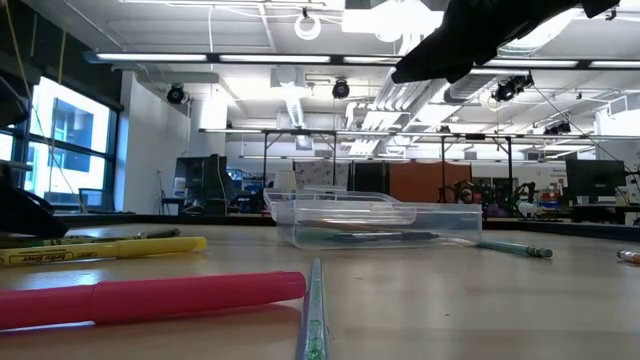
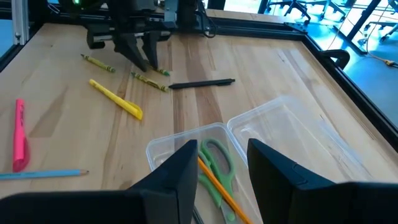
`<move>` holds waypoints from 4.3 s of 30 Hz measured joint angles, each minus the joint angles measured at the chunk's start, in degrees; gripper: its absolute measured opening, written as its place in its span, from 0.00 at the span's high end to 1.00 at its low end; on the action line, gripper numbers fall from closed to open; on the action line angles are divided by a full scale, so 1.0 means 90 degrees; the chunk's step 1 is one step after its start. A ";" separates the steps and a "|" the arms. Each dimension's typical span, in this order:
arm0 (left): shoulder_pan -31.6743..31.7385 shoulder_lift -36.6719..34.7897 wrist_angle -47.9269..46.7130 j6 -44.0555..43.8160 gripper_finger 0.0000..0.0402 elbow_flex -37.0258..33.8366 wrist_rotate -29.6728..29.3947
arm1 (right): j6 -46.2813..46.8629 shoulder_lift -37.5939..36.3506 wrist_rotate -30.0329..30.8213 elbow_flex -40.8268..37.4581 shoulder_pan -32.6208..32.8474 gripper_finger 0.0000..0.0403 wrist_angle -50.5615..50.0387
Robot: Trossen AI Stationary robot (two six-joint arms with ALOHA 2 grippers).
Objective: Pick & place school supplies into a supply box
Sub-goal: Put the green crayon into the supply box
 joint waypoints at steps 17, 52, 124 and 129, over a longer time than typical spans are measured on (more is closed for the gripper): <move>0.0002 -0.0253 -0.0063 0.0585 0.63 0.0194 -0.0861 | -0.0073 0.0000 0.0022 0.0000 -0.0015 0.71 0.0002; 0.0007 -0.0413 -0.0783 -0.0443 0.63 -0.0255 -0.0224 | -0.0070 0.0001 0.0022 0.0000 -0.0015 0.71 0.0051; 0.0029 0.1328 0.0345 -0.0626 0.91 -0.0189 -0.1398 | -0.0170 0.0000 -0.0005 0.0000 -0.0014 0.71 0.0049; 0.0418 0.0957 0.0336 -0.0649 0.91 0.0058 -0.2033 | -0.0170 0.0002 -0.0007 -0.0002 -0.0015 0.71 0.0076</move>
